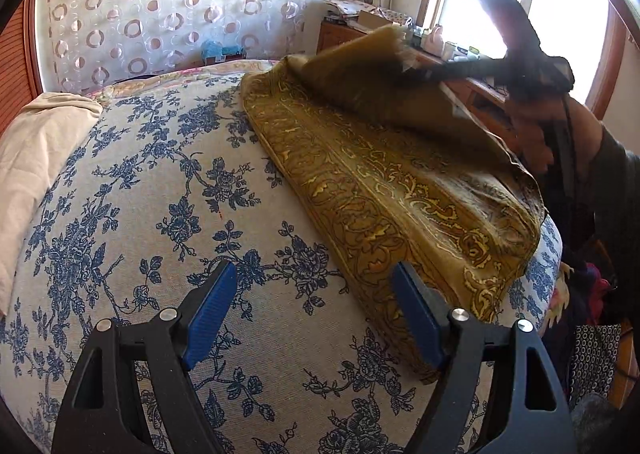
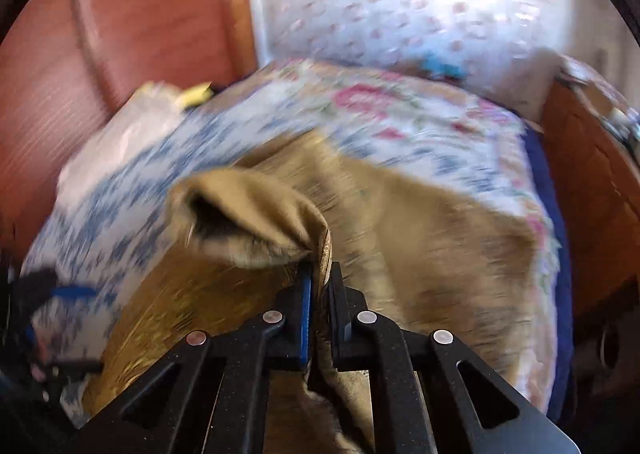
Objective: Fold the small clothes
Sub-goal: 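Grasp the folded shirt edge with the right tool and lift it, then fold the lifted edge over the gold shirt and open the right tool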
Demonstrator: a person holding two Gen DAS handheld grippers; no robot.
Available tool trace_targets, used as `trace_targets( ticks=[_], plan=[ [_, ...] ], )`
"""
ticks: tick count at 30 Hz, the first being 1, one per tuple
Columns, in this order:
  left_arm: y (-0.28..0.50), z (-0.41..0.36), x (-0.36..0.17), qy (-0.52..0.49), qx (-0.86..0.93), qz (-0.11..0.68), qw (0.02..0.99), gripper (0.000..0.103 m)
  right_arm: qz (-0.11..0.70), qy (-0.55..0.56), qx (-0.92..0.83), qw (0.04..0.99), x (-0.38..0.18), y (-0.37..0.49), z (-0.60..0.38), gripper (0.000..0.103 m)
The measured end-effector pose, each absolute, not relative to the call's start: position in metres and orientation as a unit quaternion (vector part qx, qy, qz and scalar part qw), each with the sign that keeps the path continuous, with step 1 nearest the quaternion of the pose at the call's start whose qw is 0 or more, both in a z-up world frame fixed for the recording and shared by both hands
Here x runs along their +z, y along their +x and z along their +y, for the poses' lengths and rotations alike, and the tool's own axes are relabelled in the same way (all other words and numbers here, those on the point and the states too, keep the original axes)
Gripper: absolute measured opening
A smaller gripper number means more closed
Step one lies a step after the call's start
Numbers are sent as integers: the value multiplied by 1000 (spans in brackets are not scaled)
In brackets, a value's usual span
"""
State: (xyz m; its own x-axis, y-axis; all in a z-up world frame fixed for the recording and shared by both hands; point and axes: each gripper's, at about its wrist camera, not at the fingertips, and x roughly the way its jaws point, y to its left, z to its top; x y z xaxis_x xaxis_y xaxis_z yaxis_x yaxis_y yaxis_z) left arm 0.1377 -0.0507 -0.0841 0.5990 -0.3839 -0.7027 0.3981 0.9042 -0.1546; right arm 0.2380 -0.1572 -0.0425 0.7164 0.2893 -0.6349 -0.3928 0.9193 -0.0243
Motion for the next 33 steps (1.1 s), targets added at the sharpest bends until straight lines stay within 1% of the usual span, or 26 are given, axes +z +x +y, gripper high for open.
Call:
trace_targets(
  ticks=[3,5,7,9,10,11,12,13,14,15,17,19,23,26,33],
  plan=[
    [140,-51,-88,4,-219,399,890,80,315,-23,113,942,-28,255,-205,7],
    [142,-52,-89,5,-217,402,889,80,325,28,78,942,-29,272,-235,7],
    [142,-53,-90,6,-219,402,889,80,341,36,66,937,-36,284,-244,8],
    [142,-53,-90,6,-218,402,889,80,356,12,37,934,-46,293,-242,17],
    [142,-53,-90,6,-218,401,889,80,361,-4,18,932,-50,296,-238,18],
    [142,-53,-90,6,-218,401,890,80,366,-20,-4,930,-54,299,-234,22],
    [142,-54,-90,8,-217,401,890,80,374,-26,-14,927,-58,304,-232,30],
    [142,-55,-91,9,-216,401,890,80,380,-27,-17,924,-60,306,-231,36],
    [141,-55,-91,11,-215,401,890,80,383,-28,-21,923,-62,307,-231,44],
    [141,-56,-91,13,-215,401,891,80,383,-32,-28,923,-63,308,-232,47],
    [140,-56,-91,14,-214,401,891,80,378,-38,-34,925,-61,308,-235,50],
    [140,-56,-91,16,-212,400,891,80,371,-38,-36,927,-56,306,-234,51],
    [139,-58,-91,20,-210,400,892,80,355,-29,-9,934,-51,274,-228,51],
    [139,-58,-91,20,-210,400,892,80,348,-28,46,936,-57,241,-224,51],
    [139,-58,-90,20,-209,400,892,80,347,-81,101,929,-93,160,-208,51]
  ],
)
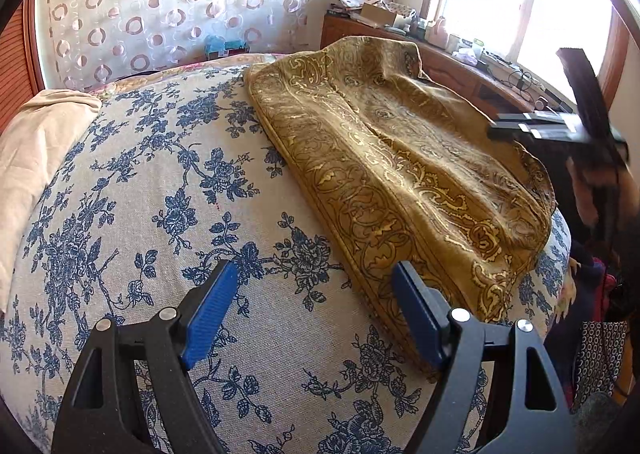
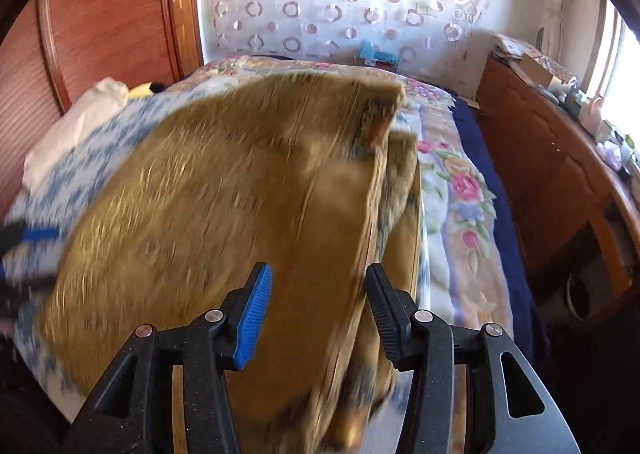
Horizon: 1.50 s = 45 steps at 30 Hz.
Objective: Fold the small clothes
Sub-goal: 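Fold the lifted edge over the gold shirt and open the right tool, then grasp the gold shirt bundle with the left tool while the right tool grasps it too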
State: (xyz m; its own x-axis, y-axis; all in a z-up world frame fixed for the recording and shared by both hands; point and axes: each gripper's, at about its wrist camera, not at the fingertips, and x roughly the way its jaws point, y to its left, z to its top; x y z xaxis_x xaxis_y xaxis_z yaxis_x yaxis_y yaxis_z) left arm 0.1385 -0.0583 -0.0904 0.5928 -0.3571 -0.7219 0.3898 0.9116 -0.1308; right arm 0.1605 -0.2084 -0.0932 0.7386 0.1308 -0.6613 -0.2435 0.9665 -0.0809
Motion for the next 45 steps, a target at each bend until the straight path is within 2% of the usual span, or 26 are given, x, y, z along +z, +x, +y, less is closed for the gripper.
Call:
trace_targets(
  ticks=[5,9,10,11,12,15,26,28,30,31,35,40,41,42,45],
  plan=[
    [138,-58,-90,22,-208,400,892,80,342,-80,56,935,-107,132,-225,51],
    [138,-59,-90,25,-207,400,892,80,351,-39,74,933,-114,121,-235,51],
    [139,-59,-90,25,-207,400,892,80,350,-35,79,933,-114,119,-236,46],
    [139,-59,-90,25,-206,400,892,80,349,-30,87,933,-113,116,-237,31],
    [139,-59,-90,25,-207,400,892,80,348,-24,103,931,-113,113,-237,21],
    [139,-59,-90,25,-207,400,892,80,332,-51,120,934,-107,104,-238,9],
    [123,-58,-78,11,-224,385,895,80,315,-41,93,944,-97,77,-256,8],
    [118,-62,-76,14,-232,380,896,71,315,-49,79,945,-97,69,-252,13],
    [117,-64,-76,8,-240,385,891,60,316,-54,62,945,-99,64,-248,37],
    [117,-64,-77,4,-243,388,889,53,314,-54,55,946,-99,61,-247,40],
    [112,-68,-83,-7,-256,403,878,52,310,-38,66,948,-103,47,-244,55],
    [108,-76,-89,-10,-263,411,873,52,326,4,72,942,-114,43,-251,61],
    [107,-78,-89,-9,-266,411,872,50,331,13,76,941,-117,44,-254,61],
    [108,-79,-89,-9,-268,413,870,40,334,18,81,939,-119,47,-255,61],
    [106,-82,-89,-8,-266,414,871,39,331,14,82,940,-121,48,-253,61]
  ],
)
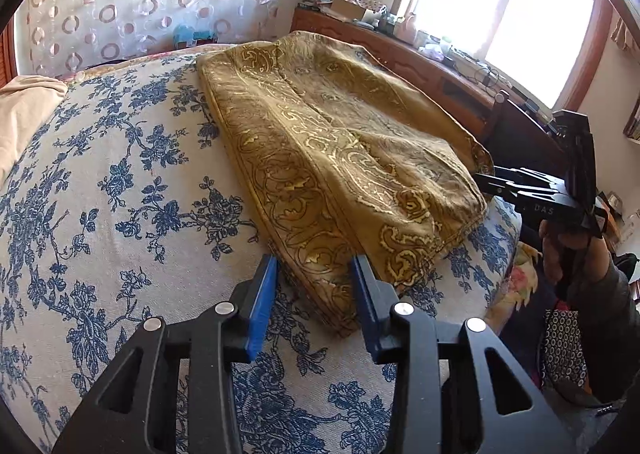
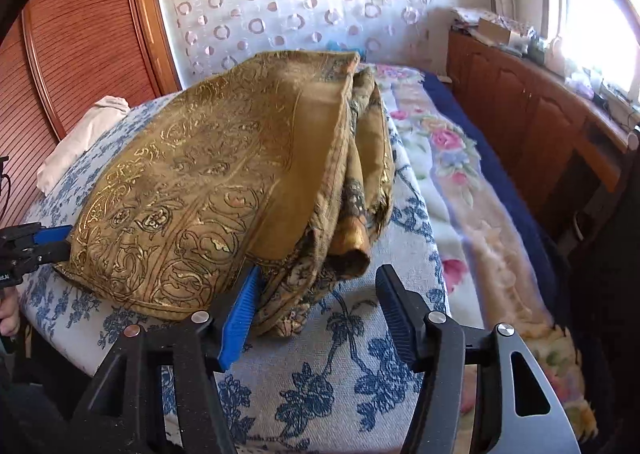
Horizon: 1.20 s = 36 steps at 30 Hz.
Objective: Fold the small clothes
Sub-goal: 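Grasp the gold shirt bundle with the left tool while the right tool grasps it too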
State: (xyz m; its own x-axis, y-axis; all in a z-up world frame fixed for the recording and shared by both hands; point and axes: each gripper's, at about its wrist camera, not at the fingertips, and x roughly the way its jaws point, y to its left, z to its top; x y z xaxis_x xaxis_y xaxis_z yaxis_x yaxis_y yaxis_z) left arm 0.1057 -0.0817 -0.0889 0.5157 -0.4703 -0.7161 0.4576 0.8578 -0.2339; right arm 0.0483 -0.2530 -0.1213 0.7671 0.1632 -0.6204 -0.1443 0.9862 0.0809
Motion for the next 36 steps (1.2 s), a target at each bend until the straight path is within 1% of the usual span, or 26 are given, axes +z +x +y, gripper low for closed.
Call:
trace_targets(
  ticks=[5,7,8,9,10,12,13,14,15,19,26,30,36],
  plan=[
    [99,-87,-90,-5,-271,409,871,38,329,6,90,940,-122,47,-245,61],
    [98,-90,-91,-3,-273,407,872,21,328,1,94,940,-122,46,-241,59],
    [98,-91,-90,2,-268,403,875,16,327,1,96,940,-122,46,-241,55],
    [97,-92,-89,3,-269,399,877,10,327,2,101,940,-122,46,-239,46],
    [95,-92,-86,2,-270,392,879,8,326,3,106,939,-124,50,-239,42],
    [92,-90,-77,-7,-275,376,885,7,325,-6,109,939,-125,52,-235,26],
    [91,-89,-72,-13,-279,369,887,6,326,-3,116,938,-125,53,-236,23],
    [90,-87,-66,-21,-283,360,889,6,327,7,123,937,-125,55,-238,15],
    [89,-85,-59,-27,-286,351,892,6,328,16,128,936,-125,56,-241,13],
    [92,-82,-31,-36,-300,324,896,6,299,28,147,942,-115,52,-250,11],
    [132,-82,19,-45,-306,269,912,5,222,63,168,958,-55,60,-273,10],
    [173,-76,25,-65,-286,267,918,5,201,54,172,963,-32,87,-275,10],
    [224,-82,27,-54,-262,276,923,5,200,47,174,963,-31,137,-276,10]
  ],
)
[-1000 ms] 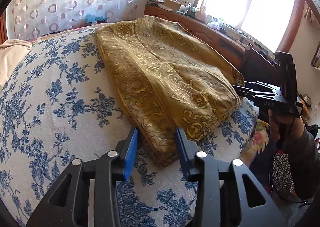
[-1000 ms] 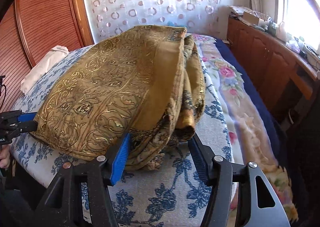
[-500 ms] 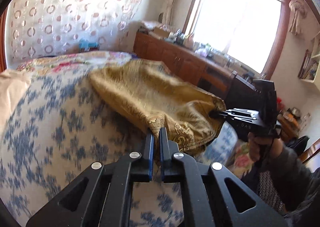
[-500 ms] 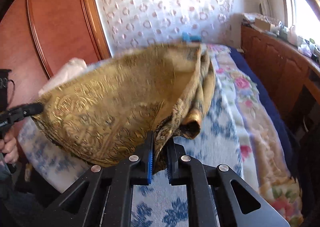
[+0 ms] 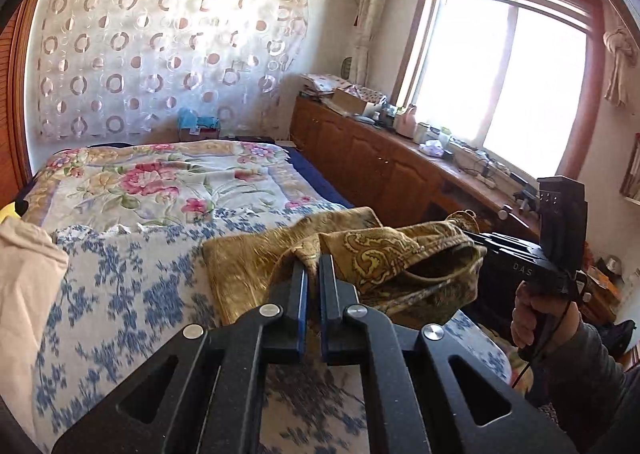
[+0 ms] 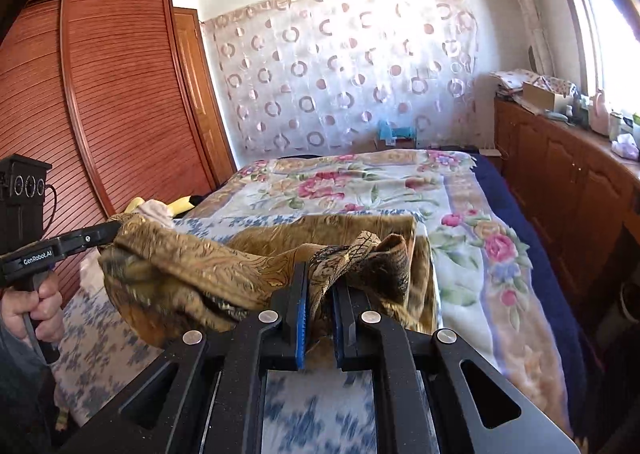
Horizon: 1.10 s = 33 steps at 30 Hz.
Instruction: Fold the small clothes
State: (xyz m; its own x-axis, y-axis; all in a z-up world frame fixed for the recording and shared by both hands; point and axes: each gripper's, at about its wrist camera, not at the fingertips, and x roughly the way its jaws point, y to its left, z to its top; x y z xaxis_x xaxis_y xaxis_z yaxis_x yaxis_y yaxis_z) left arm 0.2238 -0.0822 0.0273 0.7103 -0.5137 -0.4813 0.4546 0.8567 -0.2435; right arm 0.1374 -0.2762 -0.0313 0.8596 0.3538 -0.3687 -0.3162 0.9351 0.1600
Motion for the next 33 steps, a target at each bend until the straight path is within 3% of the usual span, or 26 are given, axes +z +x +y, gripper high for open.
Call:
trace_targets(
  ticks=[13,15,19,22,23,24,33],
  plan=[
    [315,-83,2,-23,-210,315,925,6,272,27,163,948,-31,258,-245,10],
    [319,-85,-2,-3,-206,320,925,16,277,26,161,947,-27,265,-244,14],
    [318,-88,-1,17,-215,314,925,50,280,27,161,946,-20,265,-241,16],
    [318,-88,-2,15,-227,318,920,76,282,36,157,946,-15,269,-241,35],
    [317,-89,-3,15,-233,320,918,77,279,39,157,947,-12,271,-242,52],
    [316,-90,-6,18,-237,325,915,77,273,45,152,949,-7,270,-244,61],
    [336,-101,-41,41,-227,376,897,78,254,-6,130,958,3,243,-246,64]
  ],
)
